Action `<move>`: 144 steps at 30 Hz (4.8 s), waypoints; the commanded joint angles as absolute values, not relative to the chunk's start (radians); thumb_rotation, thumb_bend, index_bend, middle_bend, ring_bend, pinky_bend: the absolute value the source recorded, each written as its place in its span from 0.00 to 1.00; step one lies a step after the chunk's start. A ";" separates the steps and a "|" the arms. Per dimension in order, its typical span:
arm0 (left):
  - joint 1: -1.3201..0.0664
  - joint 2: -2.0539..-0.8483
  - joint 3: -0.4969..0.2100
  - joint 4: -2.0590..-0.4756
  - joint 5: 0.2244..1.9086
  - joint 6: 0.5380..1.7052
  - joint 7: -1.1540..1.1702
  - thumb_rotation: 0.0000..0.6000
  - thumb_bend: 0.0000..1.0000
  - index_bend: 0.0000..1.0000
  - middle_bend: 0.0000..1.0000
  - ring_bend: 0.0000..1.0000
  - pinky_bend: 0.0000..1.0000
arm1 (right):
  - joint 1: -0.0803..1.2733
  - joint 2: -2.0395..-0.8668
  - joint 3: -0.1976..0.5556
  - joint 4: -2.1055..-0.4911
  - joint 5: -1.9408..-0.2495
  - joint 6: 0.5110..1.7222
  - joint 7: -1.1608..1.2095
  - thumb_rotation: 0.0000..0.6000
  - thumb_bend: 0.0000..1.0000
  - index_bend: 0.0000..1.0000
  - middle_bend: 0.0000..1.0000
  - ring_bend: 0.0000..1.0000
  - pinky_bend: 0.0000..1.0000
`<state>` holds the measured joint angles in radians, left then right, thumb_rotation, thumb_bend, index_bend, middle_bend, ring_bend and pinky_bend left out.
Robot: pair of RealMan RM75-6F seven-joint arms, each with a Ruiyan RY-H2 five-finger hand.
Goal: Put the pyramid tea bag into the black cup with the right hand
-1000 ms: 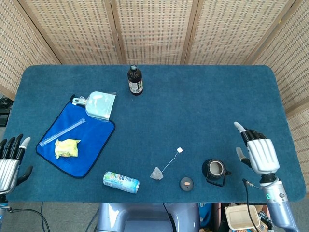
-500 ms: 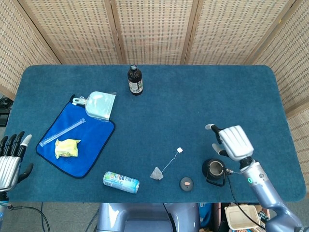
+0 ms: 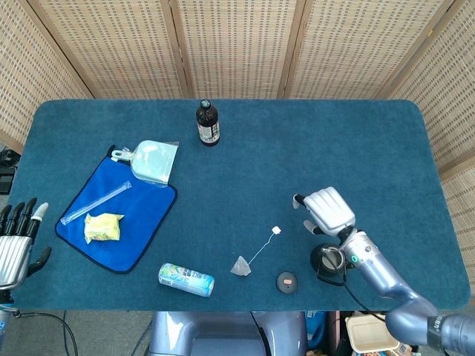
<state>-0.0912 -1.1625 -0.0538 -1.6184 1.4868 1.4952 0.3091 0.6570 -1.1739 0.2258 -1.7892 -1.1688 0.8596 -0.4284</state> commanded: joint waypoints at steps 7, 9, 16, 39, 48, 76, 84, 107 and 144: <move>-0.096 -1.161 -0.056 -1.622 1.478 1.490 0.312 1.00 0.35 0.00 0.00 0.00 0.00 | 0.729 -1.246 0.185 -1.730 -1.095 0.816 -0.492 1.00 0.46 0.49 0.98 1.00 1.00; -0.097 -1.161 -0.056 -1.622 1.478 1.490 0.312 1.00 0.35 0.00 0.00 0.00 0.00 | 0.740 -1.260 0.178 -1.716 -1.083 0.812 -0.497 1.00 0.46 0.50 0.98 1.00 1.00; -0.100 -1.161 -0.056 -1.622 1.475 1.487 0.313 1.00 0.35 0.00 0.00 0.00 0.00 | 0.773 -1.308 0.151 -1.663 -1.056 0.802 -0.514 1.00 0.45 0.52 0.98 1.00 1.00; -0.102 -1.167 -0.049 -1.612 1.464 1.478 0.305 1.00 0.35 0.00 0.00 0.00 0.00 | 0.838 -1.451 0.090 -1.514 -1.013 0.794 -0.542 1.00 0.46 0.53 0.99 1.00 1.00; -0.100 -1.170 -0.047 -1.606 1.461 1.479 0.298 1.00 0.35 0.00 0.00 0.00 0.00 | 0.852 -1.488 0.080 -1.475 -1.001 0.798 -0.549 1.00 0.45 0.53 0.99 1.00 1.00; -0.098 -1.175 -0.041 -1.583 1.455 1.471 0.267 1.00 0.35 0.00 0.00 0.00 0.00 | 0.885 -1.560 0.048 -1.414 -0.971 0.782 -0.591 1.00 0.45 0.54 0.99 1.00 1.00; -0.098 -1.178 -0.042 -1.574 1.452 1.469 0.261 1.00 0.35 0.00 0.00 0.00 0.00 | 0.893 -1.568 0.046 -1.403 -0.956 0.783 -0.601 1.00 0.45 0.54 0.99 1.00 1.00; -0.096 -1.182 -0.042 -1.559 1.447 1.468 0.246 1.00 0.35 0.00 0.00 0.00 0.00 | 0.915 -1.587 0.047 -1.382 -0.924 0.778 -0.614 1.00 0.46 0.58 0.99 1.00 1.00; -0.091 -1.188 -0.041 -1.535 1.442 1.467 0.222 1.00 0.35 0.00 0.00 0.00 0.00 | 0.930 -1.618 0.048 -1.353 -0.908 0.781 -0.608 1.00 0.57 0.58 0.99 1.00 1.00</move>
